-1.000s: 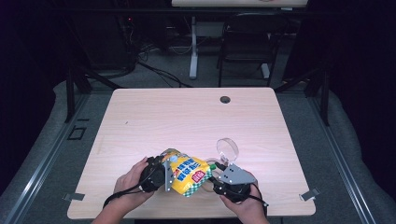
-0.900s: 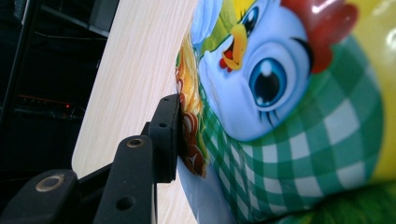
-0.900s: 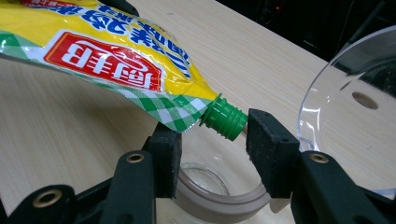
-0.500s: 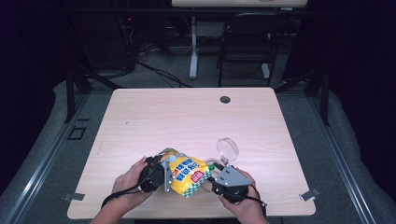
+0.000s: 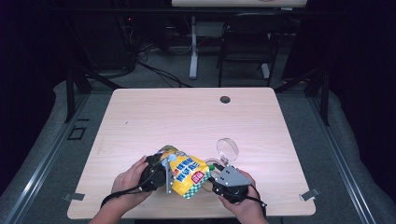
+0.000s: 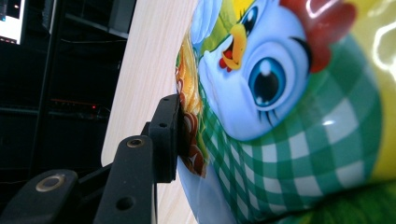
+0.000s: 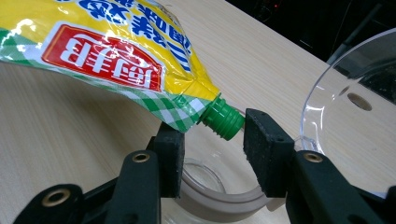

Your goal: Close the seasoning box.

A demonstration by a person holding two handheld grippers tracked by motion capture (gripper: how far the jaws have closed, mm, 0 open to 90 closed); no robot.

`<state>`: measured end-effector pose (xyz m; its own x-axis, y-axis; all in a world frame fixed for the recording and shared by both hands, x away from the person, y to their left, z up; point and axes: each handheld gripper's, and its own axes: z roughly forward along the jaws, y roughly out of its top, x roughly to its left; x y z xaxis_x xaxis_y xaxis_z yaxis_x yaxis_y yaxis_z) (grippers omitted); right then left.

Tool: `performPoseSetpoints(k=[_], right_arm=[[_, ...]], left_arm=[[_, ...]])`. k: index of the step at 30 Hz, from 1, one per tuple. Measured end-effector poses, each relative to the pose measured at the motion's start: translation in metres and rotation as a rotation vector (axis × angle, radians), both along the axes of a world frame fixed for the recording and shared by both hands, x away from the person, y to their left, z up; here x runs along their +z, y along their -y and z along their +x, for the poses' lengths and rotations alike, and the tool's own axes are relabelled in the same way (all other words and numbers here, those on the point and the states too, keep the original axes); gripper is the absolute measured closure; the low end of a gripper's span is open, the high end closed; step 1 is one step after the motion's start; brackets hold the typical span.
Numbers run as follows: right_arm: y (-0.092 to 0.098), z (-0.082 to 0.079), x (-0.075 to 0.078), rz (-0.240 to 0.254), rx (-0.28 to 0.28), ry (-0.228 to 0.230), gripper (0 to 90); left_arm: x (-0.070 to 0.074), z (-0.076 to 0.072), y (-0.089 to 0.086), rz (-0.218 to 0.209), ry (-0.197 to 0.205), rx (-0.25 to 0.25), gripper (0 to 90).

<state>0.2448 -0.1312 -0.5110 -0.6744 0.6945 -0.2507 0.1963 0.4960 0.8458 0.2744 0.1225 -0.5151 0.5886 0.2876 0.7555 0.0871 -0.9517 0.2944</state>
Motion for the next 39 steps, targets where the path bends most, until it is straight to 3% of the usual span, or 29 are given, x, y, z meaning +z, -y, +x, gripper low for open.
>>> performPoseSetpoints(k=[9,20,39], right_arm=[[0.001,0.000,-0.001,-0.002,0.000,0.000,59.0],[0.000,-0.001,-0.001,0.002,-0.006,0.014,58.2],[-0.004,0.000,0.000,-0.046,-0.003,0.052,54.9]], left_arm=[[0.001,-0.002,0.001,0.029,0.038,-0.002,59.0],[0.004,-0.003,0.002,0.041,0.052,-0.005,59.1],[0.012,-0.001,0.005,0.077,0.042,-0.018,59.1]])
